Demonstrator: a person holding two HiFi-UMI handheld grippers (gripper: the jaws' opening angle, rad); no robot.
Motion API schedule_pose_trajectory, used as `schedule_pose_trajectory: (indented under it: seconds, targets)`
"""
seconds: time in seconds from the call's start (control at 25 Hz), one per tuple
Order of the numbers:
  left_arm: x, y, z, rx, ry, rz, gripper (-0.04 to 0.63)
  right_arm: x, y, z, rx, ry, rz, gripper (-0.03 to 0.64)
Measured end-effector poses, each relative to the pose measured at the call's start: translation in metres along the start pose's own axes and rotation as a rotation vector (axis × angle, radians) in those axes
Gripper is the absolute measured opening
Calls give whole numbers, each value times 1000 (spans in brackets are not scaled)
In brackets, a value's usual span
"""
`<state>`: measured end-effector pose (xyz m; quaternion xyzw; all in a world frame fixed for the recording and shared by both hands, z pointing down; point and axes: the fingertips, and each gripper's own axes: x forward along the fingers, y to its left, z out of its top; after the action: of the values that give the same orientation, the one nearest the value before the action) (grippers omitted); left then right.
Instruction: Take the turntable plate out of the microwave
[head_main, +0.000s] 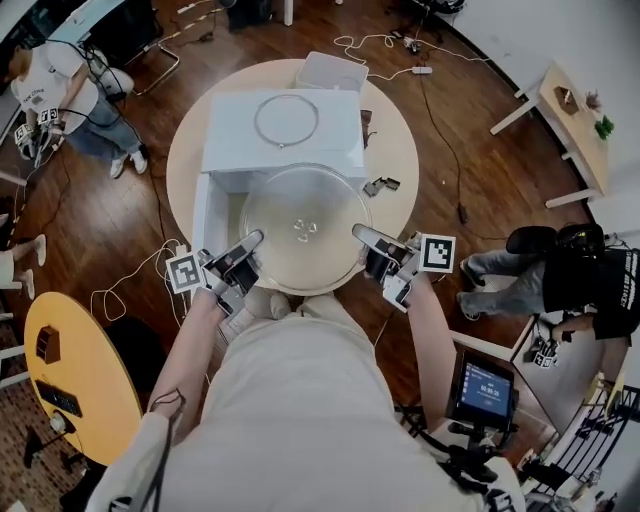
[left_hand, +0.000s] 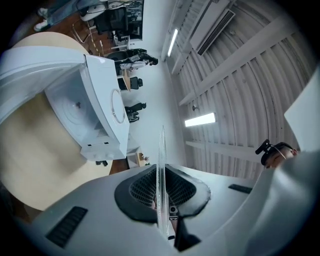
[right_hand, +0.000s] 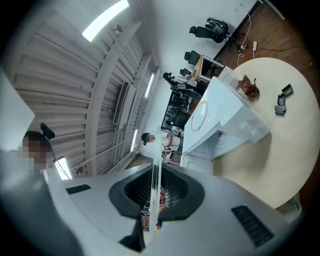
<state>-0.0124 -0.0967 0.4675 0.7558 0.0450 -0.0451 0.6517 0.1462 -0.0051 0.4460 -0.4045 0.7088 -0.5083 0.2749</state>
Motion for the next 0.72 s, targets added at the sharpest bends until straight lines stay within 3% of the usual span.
schedule_pose_trajectory:
  seconds: [0.48, 0.72]
  targets:
    - [5, 38, -27, -31, -111, 114, 32, -13, -43, 1, 79, 121, 7, 32]
    - [-7, 45, -34, -61, -194, 110, 32, -9, -59, -8, 125, 178, 18, 32]
